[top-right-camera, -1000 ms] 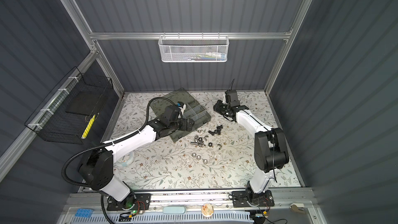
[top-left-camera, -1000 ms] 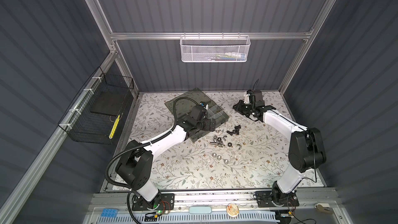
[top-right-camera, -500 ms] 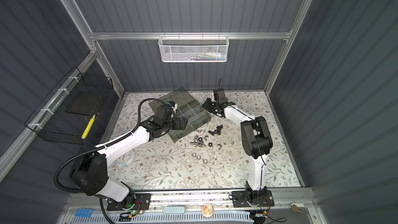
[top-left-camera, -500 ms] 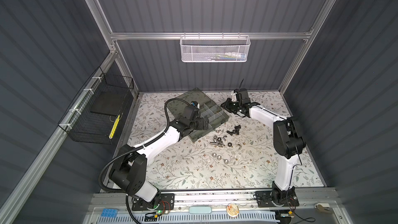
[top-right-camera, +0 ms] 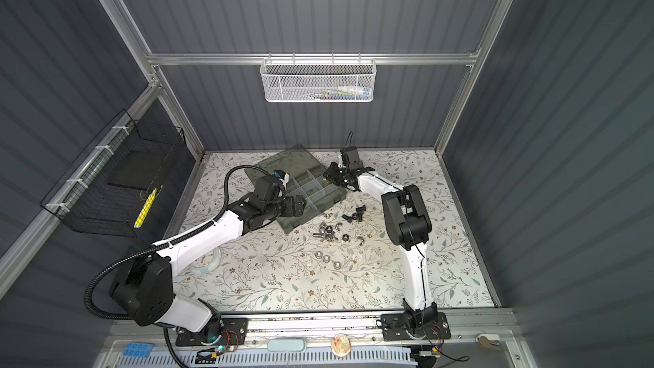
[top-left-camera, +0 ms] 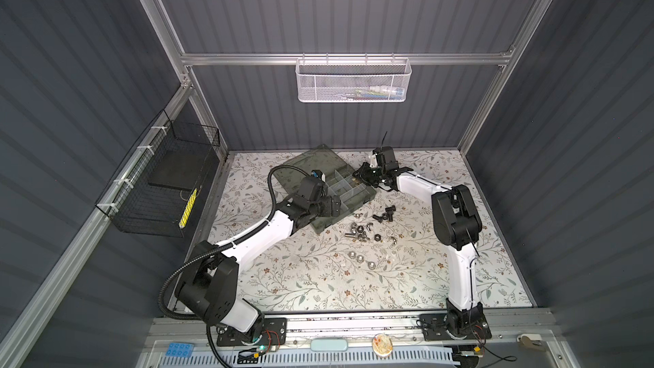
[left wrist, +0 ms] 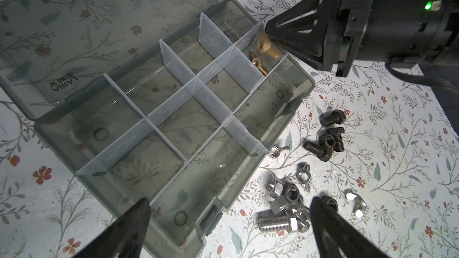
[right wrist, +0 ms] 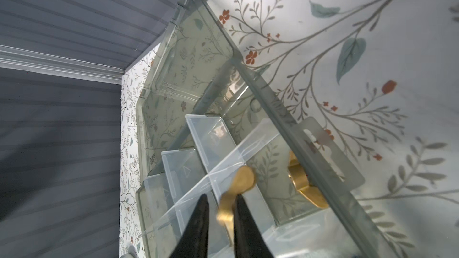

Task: Sort the screws and nuts into containers
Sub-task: Place the nut into the container, then pick up the screw from the center of the table.

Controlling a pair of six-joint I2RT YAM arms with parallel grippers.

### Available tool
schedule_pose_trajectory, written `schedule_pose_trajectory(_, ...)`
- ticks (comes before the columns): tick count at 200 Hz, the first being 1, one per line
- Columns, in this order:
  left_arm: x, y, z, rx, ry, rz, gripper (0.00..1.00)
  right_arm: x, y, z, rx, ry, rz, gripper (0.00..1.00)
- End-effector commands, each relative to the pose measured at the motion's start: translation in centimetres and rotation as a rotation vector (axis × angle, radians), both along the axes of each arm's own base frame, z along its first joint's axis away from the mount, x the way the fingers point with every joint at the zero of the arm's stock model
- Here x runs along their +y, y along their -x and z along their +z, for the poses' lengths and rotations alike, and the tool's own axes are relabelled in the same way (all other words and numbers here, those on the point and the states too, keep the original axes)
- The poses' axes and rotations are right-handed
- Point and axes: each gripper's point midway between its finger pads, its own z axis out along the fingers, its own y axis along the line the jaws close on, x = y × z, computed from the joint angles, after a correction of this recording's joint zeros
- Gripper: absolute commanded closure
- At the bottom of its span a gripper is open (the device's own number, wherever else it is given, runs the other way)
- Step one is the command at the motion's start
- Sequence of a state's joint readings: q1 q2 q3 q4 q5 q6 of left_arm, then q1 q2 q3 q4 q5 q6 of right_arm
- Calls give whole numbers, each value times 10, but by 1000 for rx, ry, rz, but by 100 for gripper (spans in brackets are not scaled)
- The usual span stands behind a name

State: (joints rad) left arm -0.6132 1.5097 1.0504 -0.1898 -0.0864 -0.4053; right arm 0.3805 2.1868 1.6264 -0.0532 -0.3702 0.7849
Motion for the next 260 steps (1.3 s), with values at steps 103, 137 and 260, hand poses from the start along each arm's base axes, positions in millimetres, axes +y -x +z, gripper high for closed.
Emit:
schedule_pose_trajectory(103,8,6,8,-9,15,13,0,1,2,23,-52,31,30,57)
schedule_pose_trajectory(137,4,7,13,-11,28,-3,0,-3,8,47,-94,42,36,48)
schedule_pose_trajectory(260,-25,21,23,-16,191,-98,0,-99,98,50,-125,324,-67,1)
